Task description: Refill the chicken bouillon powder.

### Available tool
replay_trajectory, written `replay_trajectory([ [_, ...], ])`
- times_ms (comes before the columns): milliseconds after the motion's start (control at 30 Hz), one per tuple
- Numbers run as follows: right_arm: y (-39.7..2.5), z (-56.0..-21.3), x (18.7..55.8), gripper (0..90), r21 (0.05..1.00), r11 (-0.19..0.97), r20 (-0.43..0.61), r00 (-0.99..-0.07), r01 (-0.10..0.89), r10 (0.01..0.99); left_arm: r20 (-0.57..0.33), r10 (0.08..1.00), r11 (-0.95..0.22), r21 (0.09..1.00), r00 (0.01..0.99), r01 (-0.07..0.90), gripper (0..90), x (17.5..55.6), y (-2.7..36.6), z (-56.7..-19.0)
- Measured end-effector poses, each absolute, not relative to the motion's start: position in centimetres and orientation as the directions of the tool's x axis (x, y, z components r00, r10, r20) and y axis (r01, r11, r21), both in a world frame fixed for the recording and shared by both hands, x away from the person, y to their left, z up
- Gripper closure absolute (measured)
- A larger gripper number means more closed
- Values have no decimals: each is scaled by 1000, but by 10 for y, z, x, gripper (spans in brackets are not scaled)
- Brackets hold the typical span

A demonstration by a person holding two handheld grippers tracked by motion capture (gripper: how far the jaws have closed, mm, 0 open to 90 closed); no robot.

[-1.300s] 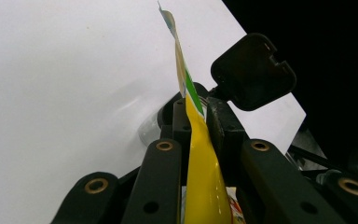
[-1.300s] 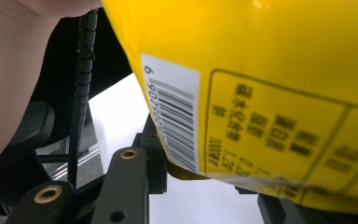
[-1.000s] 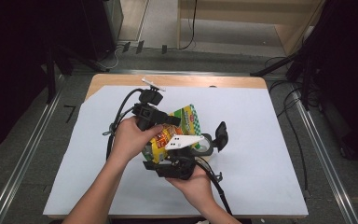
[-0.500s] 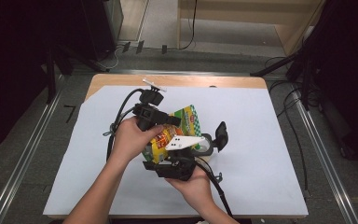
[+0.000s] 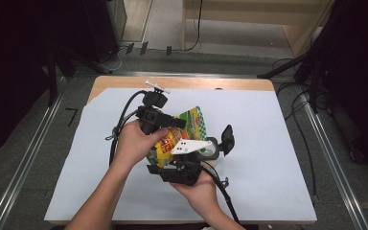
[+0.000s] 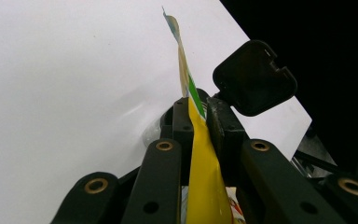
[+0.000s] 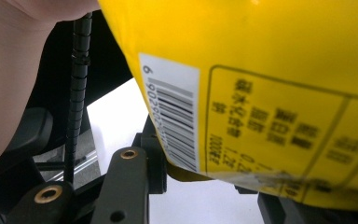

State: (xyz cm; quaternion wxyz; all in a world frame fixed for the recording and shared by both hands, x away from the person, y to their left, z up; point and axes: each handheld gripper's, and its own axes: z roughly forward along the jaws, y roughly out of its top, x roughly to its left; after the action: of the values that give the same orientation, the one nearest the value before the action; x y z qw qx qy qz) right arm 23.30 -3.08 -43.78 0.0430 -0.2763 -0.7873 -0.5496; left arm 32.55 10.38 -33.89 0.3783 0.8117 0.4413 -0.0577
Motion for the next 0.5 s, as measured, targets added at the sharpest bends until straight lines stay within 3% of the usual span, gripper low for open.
replay_trajectory([
  [500,-30,-441,232,658,835,240,388,-839,495,382,-416,678,-337,556,606,760,844,325,103,-340],
])
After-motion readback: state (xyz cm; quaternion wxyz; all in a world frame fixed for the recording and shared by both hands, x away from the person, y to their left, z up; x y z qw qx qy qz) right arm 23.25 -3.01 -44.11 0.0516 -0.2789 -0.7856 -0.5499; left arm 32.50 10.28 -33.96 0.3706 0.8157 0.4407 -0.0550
